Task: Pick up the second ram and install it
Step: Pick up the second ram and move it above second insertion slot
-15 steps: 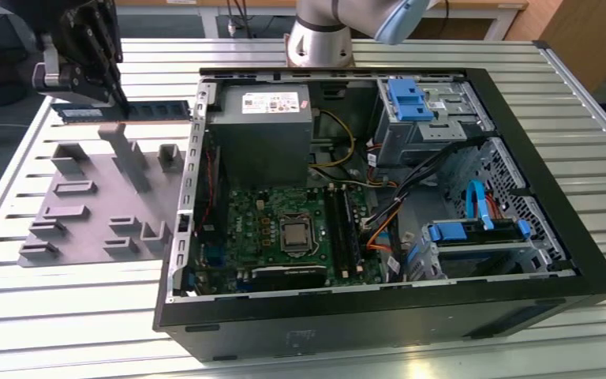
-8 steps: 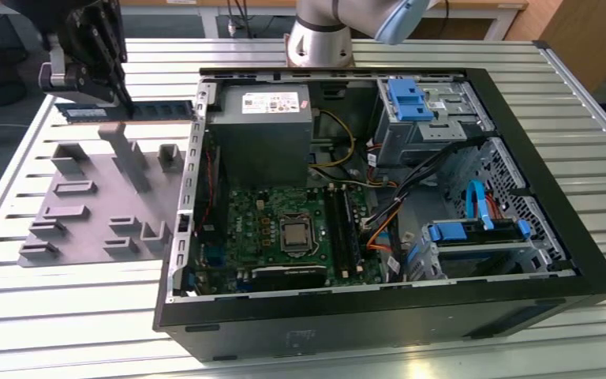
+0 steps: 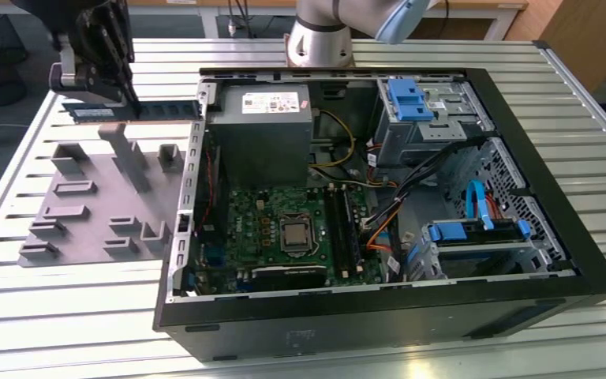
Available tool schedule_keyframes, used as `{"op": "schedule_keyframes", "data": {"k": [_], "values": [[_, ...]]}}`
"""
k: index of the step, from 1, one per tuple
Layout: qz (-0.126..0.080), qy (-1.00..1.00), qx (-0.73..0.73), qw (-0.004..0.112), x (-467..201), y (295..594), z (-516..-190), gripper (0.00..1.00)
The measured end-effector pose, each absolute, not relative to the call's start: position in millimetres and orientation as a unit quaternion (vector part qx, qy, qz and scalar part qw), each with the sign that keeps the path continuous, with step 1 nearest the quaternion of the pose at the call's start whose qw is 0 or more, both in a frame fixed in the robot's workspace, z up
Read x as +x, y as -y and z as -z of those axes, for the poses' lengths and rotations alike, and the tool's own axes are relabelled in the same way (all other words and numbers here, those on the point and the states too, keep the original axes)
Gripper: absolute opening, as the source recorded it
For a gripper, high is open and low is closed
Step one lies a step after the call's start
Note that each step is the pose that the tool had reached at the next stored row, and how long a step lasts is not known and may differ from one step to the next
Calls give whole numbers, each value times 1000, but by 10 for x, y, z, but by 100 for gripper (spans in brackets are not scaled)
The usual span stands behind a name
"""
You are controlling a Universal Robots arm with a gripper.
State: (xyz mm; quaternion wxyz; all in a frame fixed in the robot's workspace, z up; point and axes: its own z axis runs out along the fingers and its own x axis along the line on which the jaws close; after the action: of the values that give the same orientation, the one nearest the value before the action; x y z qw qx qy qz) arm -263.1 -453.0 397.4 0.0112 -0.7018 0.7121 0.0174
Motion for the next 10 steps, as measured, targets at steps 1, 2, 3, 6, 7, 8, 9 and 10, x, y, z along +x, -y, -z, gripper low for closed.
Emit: {"op": "schedule_keyframes", "data": {"k": [1, 2, 3, 6, 7, 8, 9, 10], "values": [[-17, -712, -702, 11, -2624, 4530, -3975, 14], [-17, -712, -702, 11, -2618, 4530, -3974, 14], [-17, -712, -702, 11, -2611, 4530, -3974, 14], [-17, -712, -702, 11, -2593, 4530, -3974, 14], [-17, -712, -702, 11, -2587, 4530, -3974, 14], [-17, -712, -702, 11, -2582, 4529, -3975, 14], [-17, -712, -702, 11, -2576, 4530, -3974, 14], [-17, -712, -702, 11, -2570, 4530, -3974, 14]]}}
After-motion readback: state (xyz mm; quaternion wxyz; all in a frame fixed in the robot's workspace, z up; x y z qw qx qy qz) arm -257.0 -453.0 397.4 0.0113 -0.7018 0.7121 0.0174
